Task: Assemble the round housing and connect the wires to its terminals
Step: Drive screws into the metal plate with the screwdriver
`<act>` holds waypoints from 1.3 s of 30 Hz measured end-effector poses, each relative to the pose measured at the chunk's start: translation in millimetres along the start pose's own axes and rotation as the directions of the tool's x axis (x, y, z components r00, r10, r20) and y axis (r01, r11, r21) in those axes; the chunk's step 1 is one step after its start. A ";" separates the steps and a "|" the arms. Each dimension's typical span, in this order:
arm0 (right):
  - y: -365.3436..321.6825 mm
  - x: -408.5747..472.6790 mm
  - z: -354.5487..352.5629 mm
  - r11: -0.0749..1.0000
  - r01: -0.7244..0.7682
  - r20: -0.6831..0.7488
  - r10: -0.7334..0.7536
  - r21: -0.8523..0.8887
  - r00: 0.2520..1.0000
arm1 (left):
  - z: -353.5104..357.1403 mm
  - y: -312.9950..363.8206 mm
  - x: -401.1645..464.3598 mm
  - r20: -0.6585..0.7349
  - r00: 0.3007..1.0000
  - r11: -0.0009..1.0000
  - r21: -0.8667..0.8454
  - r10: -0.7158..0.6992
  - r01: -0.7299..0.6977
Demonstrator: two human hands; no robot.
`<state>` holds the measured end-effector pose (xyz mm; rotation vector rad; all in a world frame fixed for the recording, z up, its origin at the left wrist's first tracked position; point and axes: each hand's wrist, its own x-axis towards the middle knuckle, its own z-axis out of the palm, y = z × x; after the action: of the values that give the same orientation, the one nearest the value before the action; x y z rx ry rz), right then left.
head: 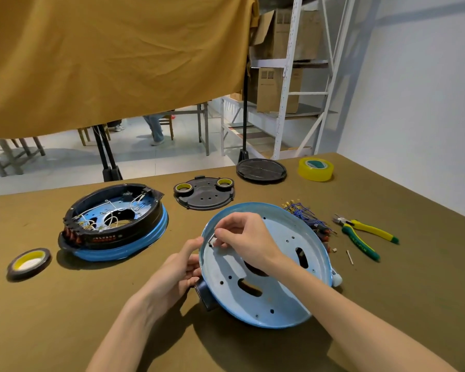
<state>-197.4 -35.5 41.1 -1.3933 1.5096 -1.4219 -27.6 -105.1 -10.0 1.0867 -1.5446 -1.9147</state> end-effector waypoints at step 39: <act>-7.7 -1.9 -9.8 0.858 0.271 0.114 -0.246 -0.435 0.962 | 19.6 -4.7 -10.0 0.031 0.994 0.969 -0.229 0.101 -0.092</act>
<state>-204.0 -29.8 50.2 -1.9631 1.7372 -1.2130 -36.7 -84.5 -10.2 0.8622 -1.3332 -2.0007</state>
